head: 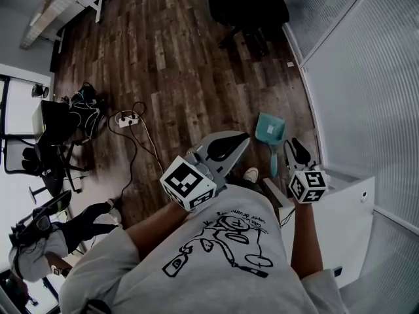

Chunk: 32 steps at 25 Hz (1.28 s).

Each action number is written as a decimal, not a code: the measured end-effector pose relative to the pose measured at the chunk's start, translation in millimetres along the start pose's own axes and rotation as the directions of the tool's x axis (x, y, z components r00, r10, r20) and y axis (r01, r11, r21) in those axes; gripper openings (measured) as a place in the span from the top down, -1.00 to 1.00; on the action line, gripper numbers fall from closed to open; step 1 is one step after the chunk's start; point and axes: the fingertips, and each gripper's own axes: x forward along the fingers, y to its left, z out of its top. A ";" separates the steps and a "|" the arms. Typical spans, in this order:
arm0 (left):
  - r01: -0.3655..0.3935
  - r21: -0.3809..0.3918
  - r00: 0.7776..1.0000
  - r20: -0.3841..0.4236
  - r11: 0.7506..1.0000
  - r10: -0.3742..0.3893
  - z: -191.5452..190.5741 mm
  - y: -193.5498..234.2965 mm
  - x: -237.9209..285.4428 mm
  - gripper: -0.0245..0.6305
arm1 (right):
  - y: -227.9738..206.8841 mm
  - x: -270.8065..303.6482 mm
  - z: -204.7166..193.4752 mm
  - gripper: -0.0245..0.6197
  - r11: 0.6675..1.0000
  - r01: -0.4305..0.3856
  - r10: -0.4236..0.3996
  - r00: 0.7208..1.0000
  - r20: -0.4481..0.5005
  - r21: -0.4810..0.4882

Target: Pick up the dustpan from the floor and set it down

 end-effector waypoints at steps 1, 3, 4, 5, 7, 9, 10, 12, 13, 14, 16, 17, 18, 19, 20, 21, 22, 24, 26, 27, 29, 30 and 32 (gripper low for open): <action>-0.002 0.001 1.000 0.002 1.000 0.002 1.4 0.9 1.9 0.92 | 3.1 -4.4 11.7 0.65 1.000 -0.003 0.003 1.000 0.017 -0.016; -0.003 0.002 1.000 0.007 1.000 0.003 3.4 0.9 2.9 0.92 | 11.5 -14.4 32.0 0.68 0.999 -0.007 0.009 0.999 0.047 -0.053; -0.003 0.003 1.000 0.009 1.000 0.003 4.1 0.1 2.6 0.92 | 16.5 -20.2 40.9 0.70 0.997 -0.009 0.013 0.998 0.060 -0.070; -0.001 0.004 1.000 0.011 1.000 0.001 5.1 -0.9 2.5 0.92 | 21.2 -26.3 49.7 0.71 0.996 -0.011 0.017 0.997 0.073 -0.084; 0.001 0.006 1.000 0.015 1.000 -0.002 7.9 -2.0 3.9 0.92 | 29.5 -38.7 69.0 0.73 0.994 -0.012 0.023 0.995 0.102 -0.106; 0.005 0.006 1.000 0.020 1.000 -0.005 11.3 -2.0 5.2 0.92 | 38.0 -51.1 89.4 0.76 0.992 -0.009 0.026 0.991 0.134 -0.128; 0.006 0.007 1.000 0.023 1.000 -0.006 13.1 -2.0 5.4 0.92 | 42.4 -57.1 99.4 0.77 0.990 -0.006 0.028 0.988 0.151 -0.138; 0.008 0.012 1.000 0.029 1.000 -0.008 16.7 -2.0 6.7 0.92 | 49.5 -67.5 117.5 0.79 0.988 0.000 0.029 0.983 0.182 -0.157; 0.008 0.017 0.999 0.032 1.000 -0.009 18.5 -2.1 7.8 0.92 | 52.2 -72.0 125.6 0.80 0.986 0.002 0.031 0.980 0.196 -0.164; 0.008 0.022 0.999 0.037 1.000 -0.008 20.7 -2.1 8.7 0.92 | 54.6 -76.4 133.3 0.80 0.986 0.004 0.032 0.977 0.209 -0.169; 0.004 0.029 0.999 0.050 1.000 -0.005 26.5 -1.9 8.8 0.92 | 60.0 -84.1 146.9 0.81 0.984 0.011 0.031 0.973 0.230 -0.179; 0.000 0.033 0.998 0.057 0.999 -0.002 29.9 -1.2 8.2 0.92 | 63.0 -87.5 153.4 0.82 0.982 0.017 0.028 0.970 0.240 -0.186; -0.004 0.037 0.998 0.064 0.999 0.001 33.7 -0.2 7.4 0.92 | 66.1 -90.7 160.0 0.82 0.981 0.025 0.025 0.968 0.251 -0.195; -0.008 0.042 0.998 0.070 0.999 0.005 37.5 1.2 6.2 0.92 | 69.4 -93.8 166.8 0.83 0.979 0.032 0.022 0.965 0.262 -0.203; -0.012 0.048 0.997 0.076 0.999 0.009 41.1 2.9 4.6 0.92 | 73.2 -96.7 173.2 0.83 0.977 0.039 0.020 0.962 0.274 -0.208; -0.016 0.054 0.997 0.081 0.998 0.012 44.3 4.8 2.7 0.92 | 77.3 -99.1 179.2 0.84 0.977 0.044 0.019 0.959 0.284 -0.211; -0.019 0.059 0.996 0.084 0.998 0.014 47.6 6.4 1.1 0.92 | 81.3 -101.2 184.6 0.84 0.976 0.047 0.017 0.956 0.293 -0.211; -0.021 0.066 0.996 0.091 0.998 0.015 54.4 7.8 -0.1 0.92 | 87.2 -104.6 193.2 0.84 0.978 0.050 0.016 0.951 0.308 -0.204; -0.025 0.080 0.995 0.102 0.997 0.016 60.7 7.2 0.9 0.92 | 90.2 -107.8 198.2 0.84 0.978 0.053 0.014 0.948 0.317 -0.201; -0.027 0.089 0.994 0.108 0.996 0.018 63.4 6.3 1.3 0.92 | 91.3 -109.7 199.7 0.84 0.977 0.056 0.012 0.947 0.320 -0.204; -0.032 0.108 0.992 0.122 0.994 0.018 68.6 4.0 1.4 0.92 | 93.5 -114.1 203.1 0.84 0.976 0.061 0.011 0.945 0.326 -0.210; -0.033 0.114 0.991 0.129 0.993 0.018 71.5 3.4 1.5 0.92 | 94.7 -116.2 205.8 0.84 0.975 0.062 0.012 0.944 0.330 -0.212; -0.035 0.121 0.990 0.141 0.992 0.018 77.2 2.8 1.6 0.92 | 98.7 -119.5 212.3 0.84 0.973 0.059 0.020 0.941 0.337 -0.224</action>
